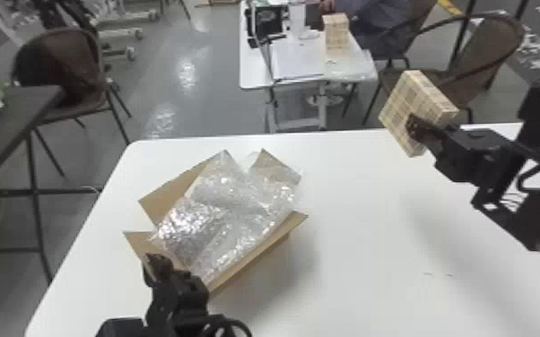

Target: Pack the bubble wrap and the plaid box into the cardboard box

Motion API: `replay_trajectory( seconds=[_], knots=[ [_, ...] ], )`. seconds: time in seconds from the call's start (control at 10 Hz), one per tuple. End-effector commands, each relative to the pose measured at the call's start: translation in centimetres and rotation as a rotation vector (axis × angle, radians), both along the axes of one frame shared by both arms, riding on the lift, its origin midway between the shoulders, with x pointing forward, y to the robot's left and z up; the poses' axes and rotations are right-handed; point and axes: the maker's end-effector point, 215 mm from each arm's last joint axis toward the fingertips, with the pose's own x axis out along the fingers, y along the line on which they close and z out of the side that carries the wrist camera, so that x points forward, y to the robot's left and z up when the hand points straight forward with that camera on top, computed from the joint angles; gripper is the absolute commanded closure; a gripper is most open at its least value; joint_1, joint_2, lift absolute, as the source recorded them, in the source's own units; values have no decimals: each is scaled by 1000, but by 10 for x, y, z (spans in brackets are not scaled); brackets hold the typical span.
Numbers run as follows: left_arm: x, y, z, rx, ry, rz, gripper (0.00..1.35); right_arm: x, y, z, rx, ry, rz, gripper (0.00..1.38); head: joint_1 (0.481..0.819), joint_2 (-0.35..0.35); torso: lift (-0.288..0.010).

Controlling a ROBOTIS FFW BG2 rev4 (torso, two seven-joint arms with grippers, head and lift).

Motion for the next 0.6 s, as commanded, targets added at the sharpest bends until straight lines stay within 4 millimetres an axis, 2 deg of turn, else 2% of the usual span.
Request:
replay_trajectory(
  seconds=[0.0,0.2,0.3,0.5],
  knots=[
    [3,-3,-1,0,4,-9,1220,5,55,17,25,-9,116,1015,695,176,-101],
    [6,-6,-1,1,8,-20,1220,-1,130,26,55,7,289,1015,695,254,-101],
    [7,-7,-2,3,12,-23,1220,-6,158,32,58,15,362,1015,695,297,-101],
    [9,-10,-3,6,20,-32,1219,-17,191,35,40,63,445,1015,695,348,-101]
  ],
)
